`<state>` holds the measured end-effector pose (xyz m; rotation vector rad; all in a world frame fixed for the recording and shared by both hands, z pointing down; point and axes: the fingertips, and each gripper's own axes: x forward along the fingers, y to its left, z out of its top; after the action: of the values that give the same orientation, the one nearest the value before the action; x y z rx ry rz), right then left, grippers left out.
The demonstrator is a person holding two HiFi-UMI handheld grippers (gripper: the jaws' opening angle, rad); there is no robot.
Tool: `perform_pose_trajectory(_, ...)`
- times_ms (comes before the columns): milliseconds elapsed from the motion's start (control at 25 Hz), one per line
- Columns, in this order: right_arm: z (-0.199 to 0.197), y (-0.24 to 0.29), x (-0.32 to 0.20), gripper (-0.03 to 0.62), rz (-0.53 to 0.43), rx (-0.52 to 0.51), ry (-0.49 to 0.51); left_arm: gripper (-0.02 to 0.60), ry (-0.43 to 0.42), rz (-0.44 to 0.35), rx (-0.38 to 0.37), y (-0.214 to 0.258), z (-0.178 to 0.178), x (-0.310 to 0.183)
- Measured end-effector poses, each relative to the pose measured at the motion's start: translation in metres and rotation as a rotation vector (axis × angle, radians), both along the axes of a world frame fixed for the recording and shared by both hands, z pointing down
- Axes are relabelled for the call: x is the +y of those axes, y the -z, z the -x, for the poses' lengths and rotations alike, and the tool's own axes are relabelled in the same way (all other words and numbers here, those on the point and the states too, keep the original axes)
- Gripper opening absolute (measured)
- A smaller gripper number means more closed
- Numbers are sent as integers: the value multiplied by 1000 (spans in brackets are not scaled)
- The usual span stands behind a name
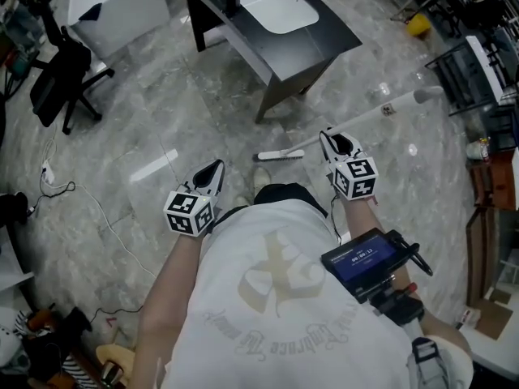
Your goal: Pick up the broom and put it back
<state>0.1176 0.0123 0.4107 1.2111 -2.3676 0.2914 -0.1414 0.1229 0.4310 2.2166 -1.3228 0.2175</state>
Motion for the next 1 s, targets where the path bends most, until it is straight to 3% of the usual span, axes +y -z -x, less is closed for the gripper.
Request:
perform_pose_trajectory(280,-7,-10,-19,94,9,31,10,12,-15,29,-9,-7,0,-11)
perform_pose_trajectory(720,-50,-31,-53,94,42,83,48,12,-80,76,-26,-12,-49,-57)
perform_pose_trajectory(1000,-63,-63,-82,94,106,63,61,12,-46,114,-56,-15,-59,-103)
